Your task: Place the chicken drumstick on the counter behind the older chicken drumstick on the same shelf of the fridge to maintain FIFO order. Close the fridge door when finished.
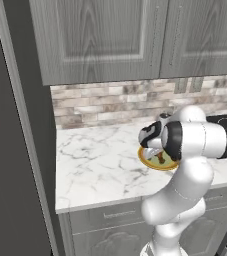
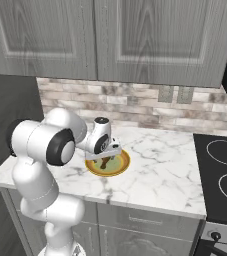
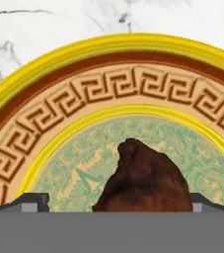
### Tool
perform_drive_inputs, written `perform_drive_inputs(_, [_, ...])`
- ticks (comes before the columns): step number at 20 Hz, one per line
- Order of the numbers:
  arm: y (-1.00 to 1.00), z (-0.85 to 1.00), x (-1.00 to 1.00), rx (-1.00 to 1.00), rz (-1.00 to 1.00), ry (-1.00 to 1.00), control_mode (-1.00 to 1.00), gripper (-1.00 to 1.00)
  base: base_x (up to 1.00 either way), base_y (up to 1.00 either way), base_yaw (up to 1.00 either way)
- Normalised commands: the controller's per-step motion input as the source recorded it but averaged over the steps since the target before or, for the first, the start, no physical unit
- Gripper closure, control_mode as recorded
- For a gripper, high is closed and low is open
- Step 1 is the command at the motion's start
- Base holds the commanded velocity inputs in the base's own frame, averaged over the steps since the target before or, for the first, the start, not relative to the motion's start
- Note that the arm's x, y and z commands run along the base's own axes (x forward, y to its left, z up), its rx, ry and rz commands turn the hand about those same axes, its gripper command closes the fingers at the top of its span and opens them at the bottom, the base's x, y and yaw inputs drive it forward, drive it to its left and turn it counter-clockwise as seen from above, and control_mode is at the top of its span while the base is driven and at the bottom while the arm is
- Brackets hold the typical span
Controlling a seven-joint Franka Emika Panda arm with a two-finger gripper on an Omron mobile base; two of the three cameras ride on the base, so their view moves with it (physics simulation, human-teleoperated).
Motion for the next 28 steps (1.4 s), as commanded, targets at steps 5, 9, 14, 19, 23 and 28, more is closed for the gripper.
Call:
perform_drive_inputs(5, [0.08, -0.41, 0.07, 0.0, 0.0, 0.02, -1.0, 1.0, 0.0, 0.0, 0.0])
perform_drive_inputs(9, [0.05, -0.14, -0.02, 0.0, 0.0, 0.01, -1.0, 1.0, 0.0, 0.0, 0.0])
perform_drive_inputs(14, [0.0, 0.05, -0.25, 0.01, 0.0, -0.16, -1.0, 1.0, 0.0, 0.0, 0.0])
perform_drive_inputs(19, [0.0, 0.67, -0.53, 0.01, 0.0, -0.25, -1.0, 1.0, 0.0, 0.0, 0.0])
perform_drive_inputs(23, [0.0, 1.0, -0.84, 0.0, 0.04, -0.26, -1.0, 1.0, 0.0, 0.0, 0.0])
perform_drive_inputs(28, [0.0, 1.0, -1.0, 0.0, 0.04, -0.26, -1.0, 1.0, 0.0, 0.0, 0.0])
